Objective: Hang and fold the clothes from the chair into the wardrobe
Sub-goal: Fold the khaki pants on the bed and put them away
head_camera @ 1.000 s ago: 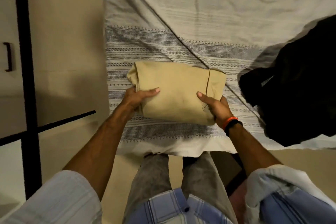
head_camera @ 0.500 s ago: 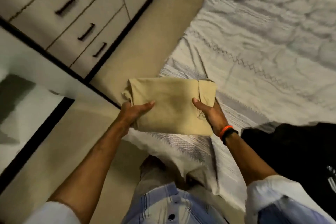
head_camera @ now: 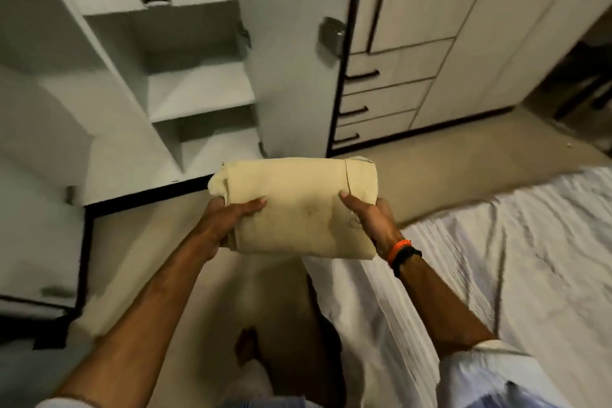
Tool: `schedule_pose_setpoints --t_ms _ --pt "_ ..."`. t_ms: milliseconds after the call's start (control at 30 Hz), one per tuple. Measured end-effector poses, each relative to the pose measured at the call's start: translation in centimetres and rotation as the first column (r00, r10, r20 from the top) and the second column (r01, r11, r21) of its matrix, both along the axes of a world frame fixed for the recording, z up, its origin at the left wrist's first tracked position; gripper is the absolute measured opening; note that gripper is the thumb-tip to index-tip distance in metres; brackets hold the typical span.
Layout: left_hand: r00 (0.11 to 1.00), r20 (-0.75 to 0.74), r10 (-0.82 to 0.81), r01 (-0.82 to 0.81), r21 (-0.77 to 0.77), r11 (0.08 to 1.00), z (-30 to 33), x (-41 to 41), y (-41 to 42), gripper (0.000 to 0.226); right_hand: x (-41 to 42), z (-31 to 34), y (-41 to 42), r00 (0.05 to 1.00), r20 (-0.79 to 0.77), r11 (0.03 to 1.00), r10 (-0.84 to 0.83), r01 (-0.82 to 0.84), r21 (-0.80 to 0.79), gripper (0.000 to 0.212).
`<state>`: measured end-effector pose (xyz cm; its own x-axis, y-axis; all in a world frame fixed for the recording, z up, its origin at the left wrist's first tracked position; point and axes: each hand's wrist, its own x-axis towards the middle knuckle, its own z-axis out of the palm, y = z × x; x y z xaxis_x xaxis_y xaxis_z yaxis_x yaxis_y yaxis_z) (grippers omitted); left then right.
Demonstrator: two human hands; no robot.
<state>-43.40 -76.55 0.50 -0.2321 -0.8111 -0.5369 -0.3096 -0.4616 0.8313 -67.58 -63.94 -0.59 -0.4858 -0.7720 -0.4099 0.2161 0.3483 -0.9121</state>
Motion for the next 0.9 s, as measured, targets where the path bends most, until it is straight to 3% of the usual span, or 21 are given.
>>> schedule_pose_setpoints --t_ms 100,233,333,400,467,567,600,667,800,900 --pt "0.990 -0.038 0.134 -0.134 -0.002 0.991 1.3 4.6 -4.1 0.065 3.6 1.2 -6.9 0.992 -0.019 0.992 0.123 -0.123 -0.038 0.031" --pt "0.963 -0.073 0.258 -0.260 -0.030 0.965 3.5 10.7 -10.4 0.055 9.0 3.1 -16.3 0.970 -0.017 0.968 0.243 -0.243 -0.065 0.061" --pt "0.947 -0.071 0.314 -0.318 -0.045 0.947 5.9 14.5 -14.9 0.051 12.5 5.6 -22.2 0.939 -0.050 0.933 0.339 -0.342 -0.107 0.044" --pt "0.936 -0.059 0.346 -0.350 -0.067 0.934 7.8 17.1 -18.5 0.062 14.4 7.4 -26.7 0.921 -0.077 0.912 0.381 -0.388 -0.131 0.042" --pt "0.935 -0.063 0.349 -0.353 -0.072 0.933 9.4 19.4 -21.8 0.078 15.9 8.9 -30.8 0.902 -0.109 0.892 0.417 -0.430 -0.142 0.061" --pt "0.932 -0.098 0.348 -0.357 -0.103 0.928 11.4 21.9 -26.5 0.085 16.8 9.8 -37.2 0.910 -0.101 0.904 0.402 -0.412 -0.116 0.108" --pt "0.931 -0.103 0.350 -0.361 -0.119 0.925 12.1 22.5 -28.1 0.087 17.1 10.1 -39.4 0.907 -0.090 0.898 0.411 -0.420 -0.133 0.111" --pt "0.919 -0.116 0.378 -0.392 -0.136 0.910 13.4 23.6 -31.6 0.085 18.4 12.2 -43.3 0.897 -0.083 0.883 0.434 -0.442 -0.160 0.098" --pt "0.891 -0.132 0.434 -0.453 -0.196 0.870 16.4 25.0 -38.5 0.075 20.7 16.3 -51.5 0.861 -0.084 0.823 0.502 -0.505 -0.260 0.039" --pt "0.854 -0.145 0.500 -0.520 -0.245 0.818 19.2 25.8 -43.5 0.075 21.9 18.9 -58.3 0.841 -0.090 0.794 0.533 -0.534 -0.290 0.029"
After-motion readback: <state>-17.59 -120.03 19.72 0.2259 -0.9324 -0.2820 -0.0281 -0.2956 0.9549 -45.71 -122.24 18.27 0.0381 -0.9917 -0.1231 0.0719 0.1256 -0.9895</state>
